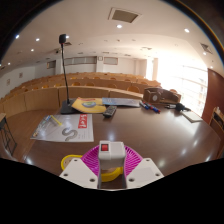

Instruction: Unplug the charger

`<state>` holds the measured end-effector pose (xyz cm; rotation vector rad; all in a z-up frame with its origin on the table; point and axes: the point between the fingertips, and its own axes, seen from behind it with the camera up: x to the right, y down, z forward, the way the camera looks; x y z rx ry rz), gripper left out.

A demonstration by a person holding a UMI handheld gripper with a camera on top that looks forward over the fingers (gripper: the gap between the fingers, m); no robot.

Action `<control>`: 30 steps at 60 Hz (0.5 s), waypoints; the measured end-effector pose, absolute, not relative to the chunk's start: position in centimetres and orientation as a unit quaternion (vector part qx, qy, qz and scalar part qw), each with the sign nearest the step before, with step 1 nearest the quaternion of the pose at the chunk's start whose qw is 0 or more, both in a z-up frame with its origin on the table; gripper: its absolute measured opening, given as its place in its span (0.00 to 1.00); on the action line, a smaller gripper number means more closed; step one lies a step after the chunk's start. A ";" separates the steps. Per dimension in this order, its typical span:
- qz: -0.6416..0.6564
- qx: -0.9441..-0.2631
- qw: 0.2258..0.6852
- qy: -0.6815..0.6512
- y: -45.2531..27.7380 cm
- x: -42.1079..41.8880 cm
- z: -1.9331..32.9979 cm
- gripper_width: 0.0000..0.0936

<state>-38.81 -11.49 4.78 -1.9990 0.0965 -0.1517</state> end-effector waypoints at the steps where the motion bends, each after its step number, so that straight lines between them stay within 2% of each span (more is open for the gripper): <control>1: -0.060 -0.841 0.536 0.043 -11.5 -38.8 4.9 0.28; 7: -0.071 -0.839 0.539 0.032 -12.0 -39.1 5.8 0.26; 8: -0.075 -0.817 0.571 0.027 -11.9 -39.2 8.3 0.26; 11: -0.103 -0.734 0.671 0.001 -11.8 -39.9 19.4 0.25; 13: -0.113 -0.693 0.711 -0.024 -11.7 -40.8 26.7 0.25; 14: -0.111 -0.679 0.725 -0.027 -9.3 -40.4 30.1 0.25; 15: -0.106 -0.660 0.743 -0.027 -10.6 -41.1 33.0 0.25; 17: -0.087 -0.637 0.765 -0.027 -11.7 -42.3 38.0 0.25; 20: -0.069 -0.624 0.778 -0.015 -11.6 -40.9 42.2 0.25; 24: -0.053 -0.617 0.785 0.001 -11.8 -38.2 44.0 0.25; 27: -0.065 -0.635 0.769 0.009 -10.8 -34.7 41.7 0.25; 30: -0.074 -0.666 0.742 0.016 -10.2 -32.2 37.1 0.25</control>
